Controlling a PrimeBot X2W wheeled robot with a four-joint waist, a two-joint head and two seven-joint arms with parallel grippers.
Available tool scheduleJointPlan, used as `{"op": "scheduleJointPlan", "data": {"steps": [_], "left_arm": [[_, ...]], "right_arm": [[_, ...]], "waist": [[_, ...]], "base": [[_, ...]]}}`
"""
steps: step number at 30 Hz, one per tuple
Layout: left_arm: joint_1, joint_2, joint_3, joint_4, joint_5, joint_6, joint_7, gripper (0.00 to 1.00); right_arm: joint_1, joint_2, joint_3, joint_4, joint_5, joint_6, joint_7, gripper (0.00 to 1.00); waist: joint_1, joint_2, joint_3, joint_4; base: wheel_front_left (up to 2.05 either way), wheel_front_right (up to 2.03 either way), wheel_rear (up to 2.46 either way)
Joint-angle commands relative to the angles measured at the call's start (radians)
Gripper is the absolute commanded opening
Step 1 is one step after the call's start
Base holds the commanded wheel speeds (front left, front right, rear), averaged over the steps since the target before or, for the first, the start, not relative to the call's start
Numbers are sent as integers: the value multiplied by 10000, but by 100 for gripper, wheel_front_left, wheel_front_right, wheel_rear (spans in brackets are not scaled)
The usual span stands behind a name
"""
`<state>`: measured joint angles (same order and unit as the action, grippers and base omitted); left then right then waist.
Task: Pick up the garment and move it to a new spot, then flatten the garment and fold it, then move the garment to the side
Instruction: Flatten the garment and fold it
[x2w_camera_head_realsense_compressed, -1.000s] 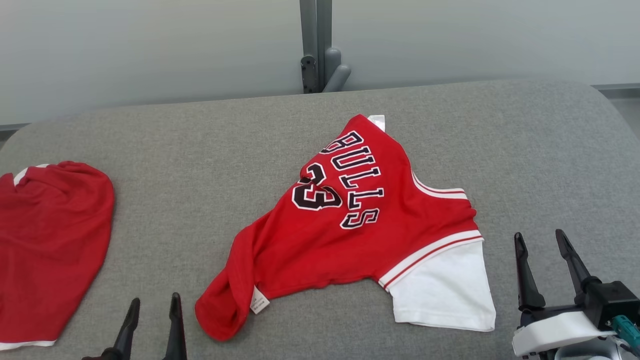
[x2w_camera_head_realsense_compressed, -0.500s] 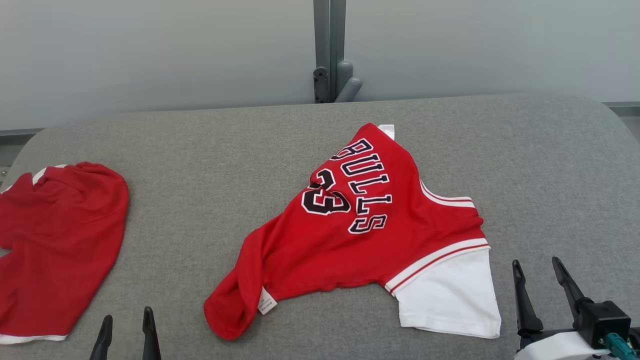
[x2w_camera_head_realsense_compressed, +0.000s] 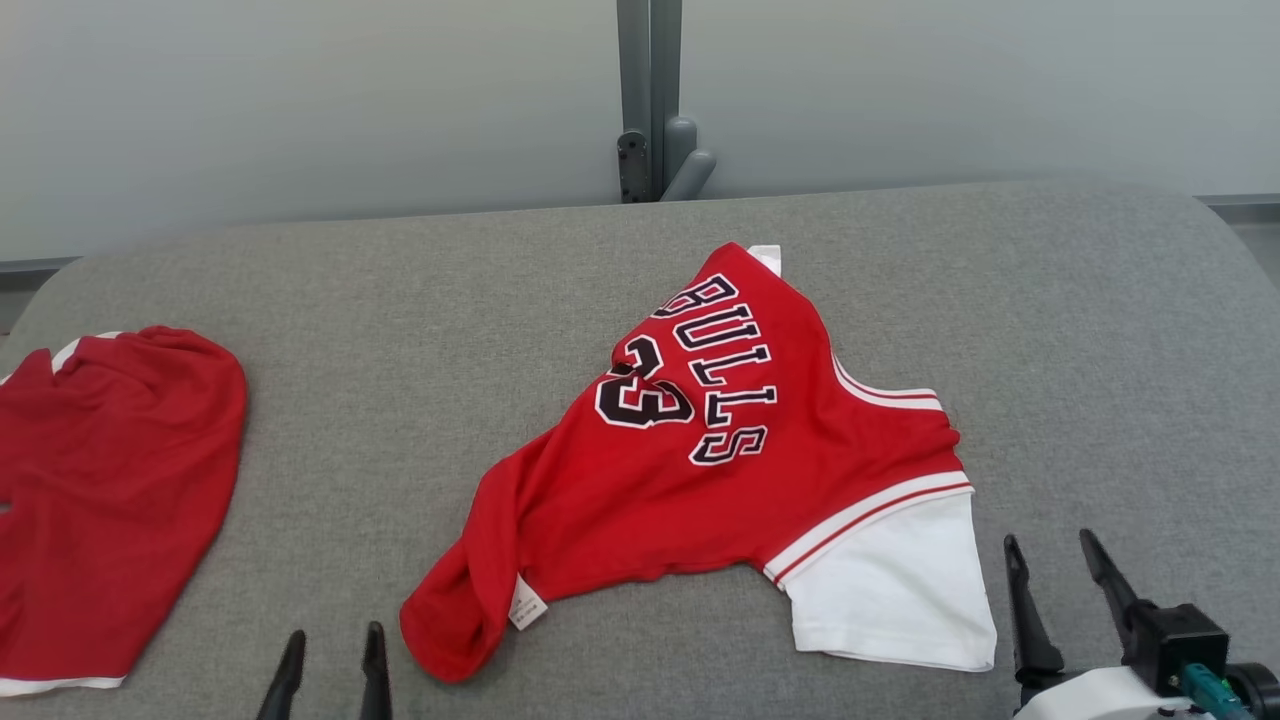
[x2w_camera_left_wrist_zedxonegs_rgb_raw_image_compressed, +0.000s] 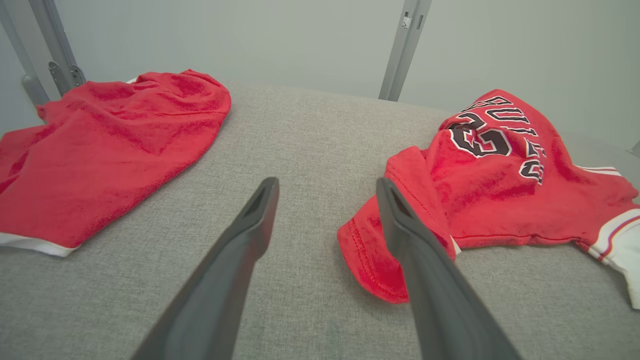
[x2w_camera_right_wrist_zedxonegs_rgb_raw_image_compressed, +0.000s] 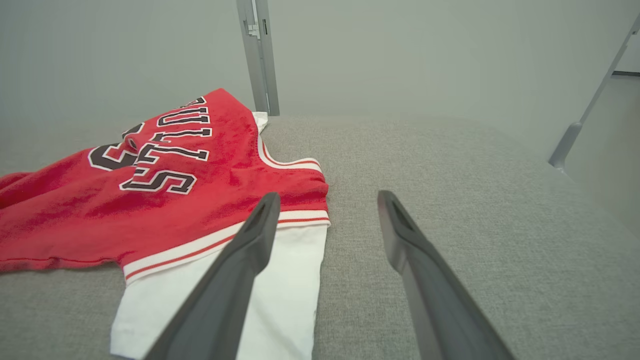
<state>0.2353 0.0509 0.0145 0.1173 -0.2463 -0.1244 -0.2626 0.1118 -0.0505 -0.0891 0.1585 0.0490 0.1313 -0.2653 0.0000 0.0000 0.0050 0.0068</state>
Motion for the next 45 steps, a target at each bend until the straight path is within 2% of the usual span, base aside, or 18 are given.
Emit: {"op": "scheduleJointPlan", "data": {"steps": [1,7,13,19,29,30,31,32,33,36,37,38,39,42,45], "left_arm": [[21,6,-298,61,30,-49,-12,100],[-479,188,-1618,-39,28,-67,1284,100],[-866,273,-2158,23,-199,-71,2354,100],[-994,430,-2212,180,-330,-9,2969,100],[-1344,470,-2250,527,-360,47,2822,100],[-1363,469,-2258,571,-364,49,2799,84],[-1378,471,-2272,628,-379,48,2802,52],[-1403,470,-2265,681,-406,46,2793,33],[-1450,476,-2274,721,-418,41,2762,2],[-1610,536,-2398,886,-477,4,2711,0],[-1661,587,-2519,947,-485,-16,2745,0],[-1723,590,-2591,956,-612,-32,2695,0],[-1786,616,-2643,962,-738,-46,2692,0],[-1951,781,-2774,737,-1388,-62,2854,0],[-1960,1008,-2894,-61,-2506,-74,3223,0]], "right_arm": [[-119,-49,124,364,-55,-11,20,100],[-625,-112,140,1126,-331,-11,1490,100],[-1103,-62,242,1602,-371,-11,2579,100],[-1453,-28,570,2026,-216,-11,2771,100],[-1816,-13,944,2685,-44,-11,2549,100],[-1834,-12,977,2758,-6,-11,2539,100],[-1831,-10,1017,2851,45,-11,2542,100],[-1838,-11,1043,2981,63,-11,2599,100],[-1865,-11,1092,3115,69,-11,2674,100],[-1942,-5,1275,3546,384,-11,2906,100],[-1967,0,1415,3687,509,-3,3006,86],[-2021,29,1547,3796,798,-2,3062,18],[-2078,46,1693,3855,1109,1,3085,0],[-2307,48,1973,3644,2328,21,3164,0],[-2564,-20,1738,2655,3561,4,3094,0]], "waist": [[0,0,70,-48],[0,0,424,-125],[0,0,872,-285],[0,0,1104,-383],[0,0,1115,-363],[0,0,1104,-359],[0,0,1095,-354],[0,0,1085,-352],[0,0,1081,-342],[0,0,1123,-288],[0,0,1146,-266],[0,0,1172,-247],[0,0,1202,-235],[0,0,1362,-265],[0,0,1548,-386]], "base": [[0,0,0],[0,0,0],[0,0,0],[0,0,0],[0,0,0],[0,0,0],[0,0,0],[0,0,0],[0,0,0],[0,0,0],[0,0,0],[0,0,0],[0,0,0],[0,0,0],[0,0,0]]}}
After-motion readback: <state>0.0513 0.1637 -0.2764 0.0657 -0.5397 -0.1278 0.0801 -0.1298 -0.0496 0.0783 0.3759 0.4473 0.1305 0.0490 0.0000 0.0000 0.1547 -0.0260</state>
